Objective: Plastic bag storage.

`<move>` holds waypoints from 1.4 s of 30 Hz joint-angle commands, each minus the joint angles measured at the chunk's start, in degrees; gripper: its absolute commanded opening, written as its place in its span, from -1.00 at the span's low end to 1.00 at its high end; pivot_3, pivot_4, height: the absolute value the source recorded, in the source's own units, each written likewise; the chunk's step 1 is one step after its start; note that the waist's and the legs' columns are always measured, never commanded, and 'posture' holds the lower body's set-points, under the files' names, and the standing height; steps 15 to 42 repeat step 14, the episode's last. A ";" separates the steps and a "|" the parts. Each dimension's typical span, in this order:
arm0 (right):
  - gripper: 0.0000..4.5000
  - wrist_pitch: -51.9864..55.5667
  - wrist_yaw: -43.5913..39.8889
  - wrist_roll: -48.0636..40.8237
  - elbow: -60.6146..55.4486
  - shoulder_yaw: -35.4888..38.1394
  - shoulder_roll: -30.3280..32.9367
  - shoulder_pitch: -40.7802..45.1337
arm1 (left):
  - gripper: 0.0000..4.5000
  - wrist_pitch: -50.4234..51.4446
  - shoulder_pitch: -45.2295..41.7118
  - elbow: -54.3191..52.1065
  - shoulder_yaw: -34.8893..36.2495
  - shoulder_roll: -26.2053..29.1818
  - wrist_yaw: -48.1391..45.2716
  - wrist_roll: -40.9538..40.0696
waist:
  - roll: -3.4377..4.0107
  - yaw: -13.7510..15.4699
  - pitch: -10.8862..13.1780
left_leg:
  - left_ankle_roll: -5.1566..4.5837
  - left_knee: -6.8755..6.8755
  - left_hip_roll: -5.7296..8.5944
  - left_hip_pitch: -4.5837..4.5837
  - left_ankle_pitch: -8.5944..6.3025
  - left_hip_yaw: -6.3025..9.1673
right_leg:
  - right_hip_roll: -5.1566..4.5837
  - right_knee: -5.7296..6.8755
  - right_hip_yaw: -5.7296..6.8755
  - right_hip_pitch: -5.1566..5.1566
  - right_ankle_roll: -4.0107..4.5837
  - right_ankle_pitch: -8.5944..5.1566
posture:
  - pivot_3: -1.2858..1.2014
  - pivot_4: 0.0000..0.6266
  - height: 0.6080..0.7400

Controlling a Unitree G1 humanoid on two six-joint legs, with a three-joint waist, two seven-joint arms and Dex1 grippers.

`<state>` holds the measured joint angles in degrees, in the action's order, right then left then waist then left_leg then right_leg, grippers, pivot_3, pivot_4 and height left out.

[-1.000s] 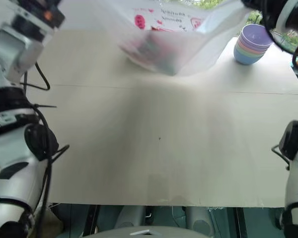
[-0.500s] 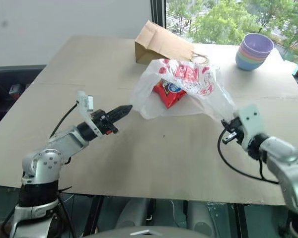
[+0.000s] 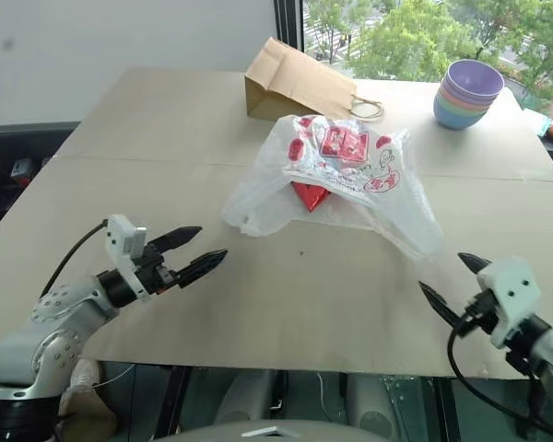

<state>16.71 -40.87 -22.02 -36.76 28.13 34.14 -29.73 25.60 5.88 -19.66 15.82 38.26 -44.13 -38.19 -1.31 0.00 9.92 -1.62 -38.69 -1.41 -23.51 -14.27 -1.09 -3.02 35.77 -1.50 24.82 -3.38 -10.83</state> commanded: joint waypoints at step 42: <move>0.92 -16.62 -5.07 3.51 9.31 0.91 -3.97 -6.45 | 0.98 -1.71 -2.37 1.87 3.96 2.74 -3.80 2.28 | 0.03 -0.49 -0.05 | 0.01 0.10 -0.13 0.04 -0.01 -0.05 | -0.09 0.00 0.02 0.06 0.01 -0.01 | 0.03 -0.52 1.00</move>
